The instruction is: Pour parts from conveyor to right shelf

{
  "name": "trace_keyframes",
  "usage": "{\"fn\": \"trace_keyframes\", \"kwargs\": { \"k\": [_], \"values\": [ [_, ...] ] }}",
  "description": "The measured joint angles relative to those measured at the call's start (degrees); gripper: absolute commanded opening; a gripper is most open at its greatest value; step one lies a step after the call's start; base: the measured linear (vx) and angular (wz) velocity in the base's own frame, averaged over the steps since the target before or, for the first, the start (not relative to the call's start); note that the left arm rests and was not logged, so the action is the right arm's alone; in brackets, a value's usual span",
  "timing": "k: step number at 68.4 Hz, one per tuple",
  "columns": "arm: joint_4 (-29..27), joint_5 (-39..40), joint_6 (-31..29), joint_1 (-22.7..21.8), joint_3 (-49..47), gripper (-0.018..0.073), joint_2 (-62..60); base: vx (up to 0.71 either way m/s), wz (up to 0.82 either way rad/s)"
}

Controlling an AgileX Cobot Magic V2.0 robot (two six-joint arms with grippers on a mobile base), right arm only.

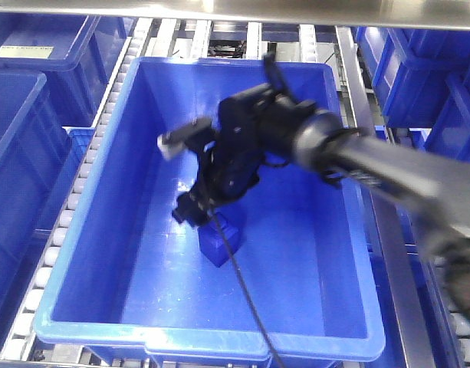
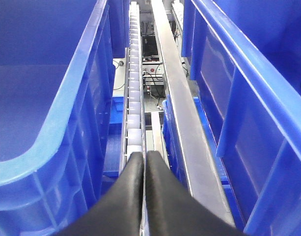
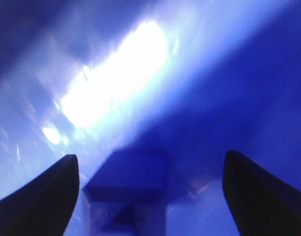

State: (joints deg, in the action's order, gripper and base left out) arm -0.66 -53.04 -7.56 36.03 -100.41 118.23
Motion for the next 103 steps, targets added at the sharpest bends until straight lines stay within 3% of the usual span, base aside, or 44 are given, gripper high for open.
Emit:
{"fn": "trace_keyframes", "kwargs": {
  "k": [11, 24, 42, 53, 82, 103],
  "values": [
    [0.00, 8.90, 0.40, 0.00, 10.05, 0.0378, -8.53, 0.00, 0.00],
    [0.18, 19.84, 0.47, 0.00, 23.09, -0.0017, -19.90, 0.00, 0.00],
    [0.24, 36.25, 2.82, -0.06, 41.14, -0.0008, -36.61, 0.00, 0.00],
    [-0.52, 43.49, 4.77, -2.31, 52.20, -0.0006, -46.58, 0.00, 0.00],
    [0.04, 48.82, 5.39, -10.69, 75.34, -0.0006, -72.39, 0.00, 0.00],
    [2.46, 49.21, 5.39, -11.30, 86.01, -0.0006, -87.91, 0.00, 0.00]
  ]
}}
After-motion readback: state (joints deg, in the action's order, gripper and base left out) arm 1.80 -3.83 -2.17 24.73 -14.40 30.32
